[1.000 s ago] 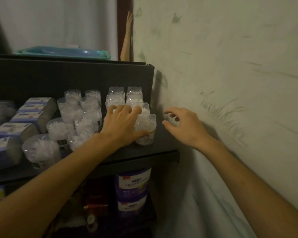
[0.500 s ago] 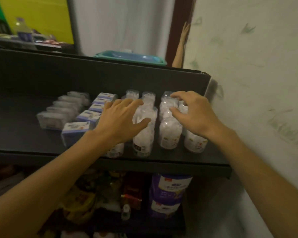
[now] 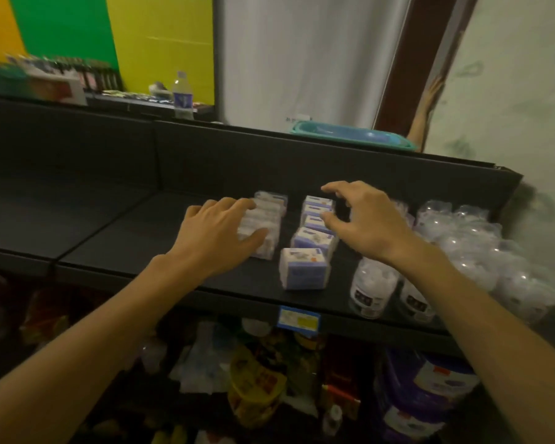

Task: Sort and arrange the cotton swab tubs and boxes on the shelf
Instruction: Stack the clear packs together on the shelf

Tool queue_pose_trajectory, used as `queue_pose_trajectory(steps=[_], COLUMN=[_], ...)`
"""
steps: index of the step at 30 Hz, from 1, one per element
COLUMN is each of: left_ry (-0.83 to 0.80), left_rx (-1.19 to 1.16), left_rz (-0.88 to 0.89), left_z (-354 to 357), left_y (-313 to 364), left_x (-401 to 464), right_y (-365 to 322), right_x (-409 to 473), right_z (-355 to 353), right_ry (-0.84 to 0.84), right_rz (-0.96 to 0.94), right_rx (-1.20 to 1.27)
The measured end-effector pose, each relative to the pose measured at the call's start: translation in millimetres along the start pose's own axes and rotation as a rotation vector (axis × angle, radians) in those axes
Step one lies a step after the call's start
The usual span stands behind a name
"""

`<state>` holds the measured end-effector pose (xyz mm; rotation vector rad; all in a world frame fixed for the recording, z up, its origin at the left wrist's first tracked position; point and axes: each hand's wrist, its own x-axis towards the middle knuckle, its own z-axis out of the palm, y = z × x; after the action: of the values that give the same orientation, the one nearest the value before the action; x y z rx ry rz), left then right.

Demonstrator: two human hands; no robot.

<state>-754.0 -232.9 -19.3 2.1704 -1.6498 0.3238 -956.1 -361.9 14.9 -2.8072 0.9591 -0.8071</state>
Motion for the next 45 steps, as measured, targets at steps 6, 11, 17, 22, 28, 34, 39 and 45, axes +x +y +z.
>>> queue_pose_trajectory(steps=[6, 11, 17, 22, 28, 34, 39, 45], left_ry=[-0.013, -0.047, -0.071, -0.101, -0.205, -0.331, -0.361, -0.388], left_rx=[0.021, 0.003, -0.044, -0.085, -0.096, -0.176, -0.223, -0.277], left_rz=[-0.018, -0.025, -0.019, 0.018, 0.067, 0.151, 0.194, 0.232], left_z=[-17.5, -20.4, -13.0, 6.5, 26.8, 43.2, 61.4, 84.9], left_y=[-86.1, -136.8, -159.9, -156.2, -151.2, -138.0, -122.8, -112.1], left_x=[-12.5, -18.7, -5.6, 17.2, 51.2, 73.4, 84.1, 89.2], right_y=[-56.8, -80.1, -76.9, -61.7, -46.6, -27.7, -9.8, 2.1], right_x=[26.5, 41.0, 58.0, 78.0, 110.6, 136.3, 145.6, 145.8], right_z=[42.0, 64.2, 68.5, 72.3, 87.9, 106.0, 116.9, 123.3], right_ry=[-0.029, -0.064, -0.091, -0.114, -0.182, -0.245, -0.305, -0.345], right_rz=[0.06, 0.1, 0.166, 0.198, 0.216, 0.241, 0.263, 0.3], right_rx=[0.0, -0.005, -0.054, -0.081, -0.09, -0.091, -0.092, -0.09])
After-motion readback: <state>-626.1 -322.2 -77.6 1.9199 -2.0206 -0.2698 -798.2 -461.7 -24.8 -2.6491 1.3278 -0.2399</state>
